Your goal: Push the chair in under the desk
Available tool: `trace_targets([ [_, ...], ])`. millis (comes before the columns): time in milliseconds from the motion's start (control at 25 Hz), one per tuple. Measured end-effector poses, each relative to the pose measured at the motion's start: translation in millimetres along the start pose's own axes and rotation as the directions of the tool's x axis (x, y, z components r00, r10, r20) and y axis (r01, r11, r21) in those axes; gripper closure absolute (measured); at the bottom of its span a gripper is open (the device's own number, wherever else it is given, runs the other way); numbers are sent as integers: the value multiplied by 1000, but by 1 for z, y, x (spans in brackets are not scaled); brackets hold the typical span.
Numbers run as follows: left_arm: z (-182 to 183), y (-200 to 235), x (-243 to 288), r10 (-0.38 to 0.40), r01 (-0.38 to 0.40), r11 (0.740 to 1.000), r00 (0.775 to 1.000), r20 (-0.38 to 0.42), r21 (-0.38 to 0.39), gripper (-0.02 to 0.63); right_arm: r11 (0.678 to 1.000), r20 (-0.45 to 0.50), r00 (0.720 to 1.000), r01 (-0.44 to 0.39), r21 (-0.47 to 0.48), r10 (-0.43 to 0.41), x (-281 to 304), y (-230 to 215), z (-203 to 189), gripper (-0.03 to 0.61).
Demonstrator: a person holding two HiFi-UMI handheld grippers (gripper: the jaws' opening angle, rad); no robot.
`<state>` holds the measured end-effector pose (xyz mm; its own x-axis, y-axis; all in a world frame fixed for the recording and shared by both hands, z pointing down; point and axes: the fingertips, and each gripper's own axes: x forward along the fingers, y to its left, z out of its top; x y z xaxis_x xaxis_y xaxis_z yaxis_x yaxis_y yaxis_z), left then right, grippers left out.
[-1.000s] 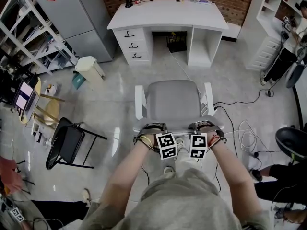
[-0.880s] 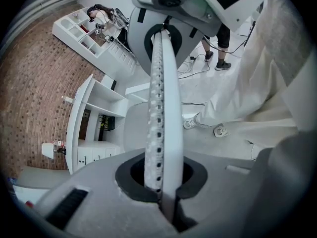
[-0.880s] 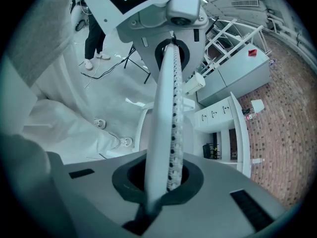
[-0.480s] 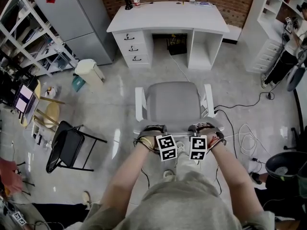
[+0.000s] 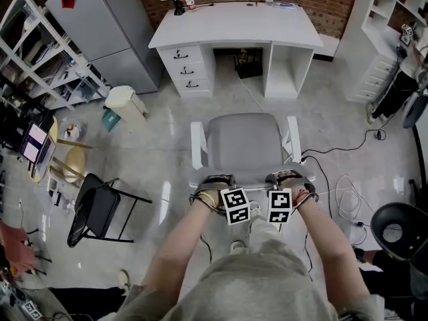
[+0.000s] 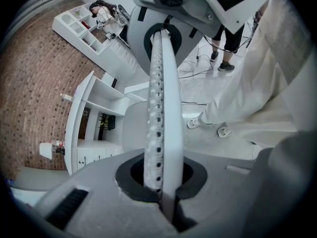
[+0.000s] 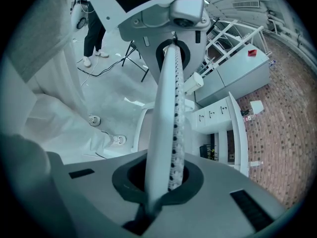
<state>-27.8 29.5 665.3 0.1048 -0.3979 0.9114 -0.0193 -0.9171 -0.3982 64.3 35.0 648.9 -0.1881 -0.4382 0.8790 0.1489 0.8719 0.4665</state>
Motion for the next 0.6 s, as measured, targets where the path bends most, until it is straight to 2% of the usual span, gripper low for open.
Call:
trace_targets([
  [600, -21, 28, 8, -4, 4, 1000, 1000, 2, 19, 600, 1000, 0, 1000, 14, -5, -14, 14, -27, 13, 569],
])
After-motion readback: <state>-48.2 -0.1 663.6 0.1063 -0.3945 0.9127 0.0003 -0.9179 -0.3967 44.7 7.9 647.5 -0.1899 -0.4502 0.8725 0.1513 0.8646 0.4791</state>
